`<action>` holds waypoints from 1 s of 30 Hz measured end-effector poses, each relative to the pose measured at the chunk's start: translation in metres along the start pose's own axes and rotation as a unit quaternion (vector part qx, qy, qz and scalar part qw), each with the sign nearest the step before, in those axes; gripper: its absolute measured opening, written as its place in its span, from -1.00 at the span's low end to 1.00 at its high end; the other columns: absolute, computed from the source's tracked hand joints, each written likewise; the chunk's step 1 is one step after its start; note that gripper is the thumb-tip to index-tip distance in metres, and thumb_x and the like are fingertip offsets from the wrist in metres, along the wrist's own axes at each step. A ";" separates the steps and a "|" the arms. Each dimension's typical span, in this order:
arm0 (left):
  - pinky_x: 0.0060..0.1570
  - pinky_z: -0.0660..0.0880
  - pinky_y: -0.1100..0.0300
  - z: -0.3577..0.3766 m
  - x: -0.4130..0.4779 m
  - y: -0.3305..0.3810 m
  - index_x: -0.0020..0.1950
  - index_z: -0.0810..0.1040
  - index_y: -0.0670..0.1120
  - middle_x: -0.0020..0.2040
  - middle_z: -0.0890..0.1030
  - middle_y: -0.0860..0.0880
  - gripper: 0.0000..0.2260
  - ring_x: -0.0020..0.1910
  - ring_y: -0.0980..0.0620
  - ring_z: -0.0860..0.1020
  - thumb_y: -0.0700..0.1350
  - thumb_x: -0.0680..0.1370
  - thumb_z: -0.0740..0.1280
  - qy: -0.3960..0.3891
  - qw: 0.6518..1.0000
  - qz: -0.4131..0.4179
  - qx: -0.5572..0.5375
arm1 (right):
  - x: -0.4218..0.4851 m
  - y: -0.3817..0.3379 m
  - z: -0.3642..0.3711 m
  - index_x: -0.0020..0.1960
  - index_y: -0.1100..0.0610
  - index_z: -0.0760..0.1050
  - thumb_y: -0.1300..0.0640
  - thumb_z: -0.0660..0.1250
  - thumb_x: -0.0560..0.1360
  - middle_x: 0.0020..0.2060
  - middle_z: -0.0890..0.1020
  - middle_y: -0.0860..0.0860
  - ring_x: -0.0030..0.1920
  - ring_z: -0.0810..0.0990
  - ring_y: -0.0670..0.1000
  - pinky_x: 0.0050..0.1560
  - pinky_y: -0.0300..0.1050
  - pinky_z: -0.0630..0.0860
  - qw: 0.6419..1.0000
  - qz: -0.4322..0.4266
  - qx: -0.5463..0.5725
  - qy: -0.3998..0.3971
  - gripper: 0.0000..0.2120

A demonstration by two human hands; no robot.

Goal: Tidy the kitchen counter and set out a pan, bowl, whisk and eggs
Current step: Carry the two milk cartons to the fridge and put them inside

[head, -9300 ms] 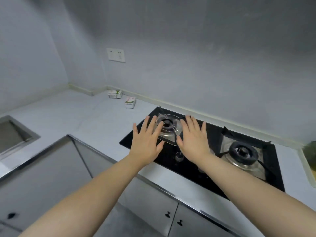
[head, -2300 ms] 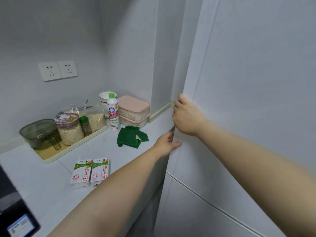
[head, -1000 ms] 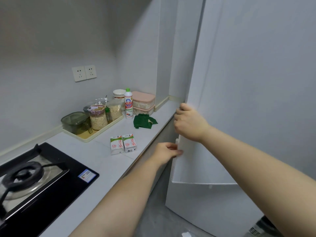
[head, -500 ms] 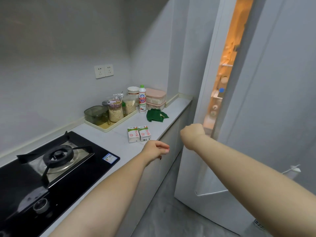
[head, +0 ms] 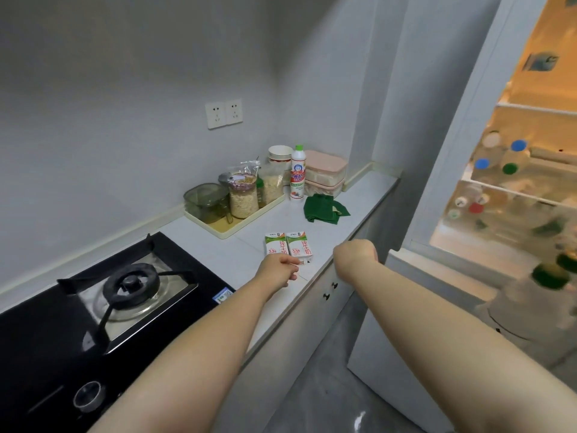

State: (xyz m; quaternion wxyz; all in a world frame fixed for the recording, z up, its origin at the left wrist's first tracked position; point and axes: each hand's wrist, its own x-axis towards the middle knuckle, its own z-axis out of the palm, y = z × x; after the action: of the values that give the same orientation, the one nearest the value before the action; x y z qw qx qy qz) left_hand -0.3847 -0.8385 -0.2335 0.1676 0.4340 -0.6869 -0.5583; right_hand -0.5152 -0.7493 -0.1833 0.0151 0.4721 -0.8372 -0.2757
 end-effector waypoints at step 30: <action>0.07 0.55 -0.01 -0.024 0.227 -0.054 0.30 0.36 -0.28 0.13 0.60 -0.26 -0.65 0.07 -0.19 0.61 -0.25 0.53 0.31 0.014 0.957 -0.277 -0.080 | 0.247 -0.073 0.058 0.06 0.22 0.51 0.18 0.21 0.55 -0.01 0.65 0.15 -0.10 0.63 0.10 -0.15 -0.11 0.56 0.642 0.159 0.712 -0.237 -0.83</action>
State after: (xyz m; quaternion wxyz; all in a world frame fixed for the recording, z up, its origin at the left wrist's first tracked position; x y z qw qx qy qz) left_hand -0.4741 -1.0310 -0.3327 0.0501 0.6000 -0.4902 -0.6303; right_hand -0.6112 -0.9497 -0.3253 -0.4807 0.1151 -0.8122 0.3098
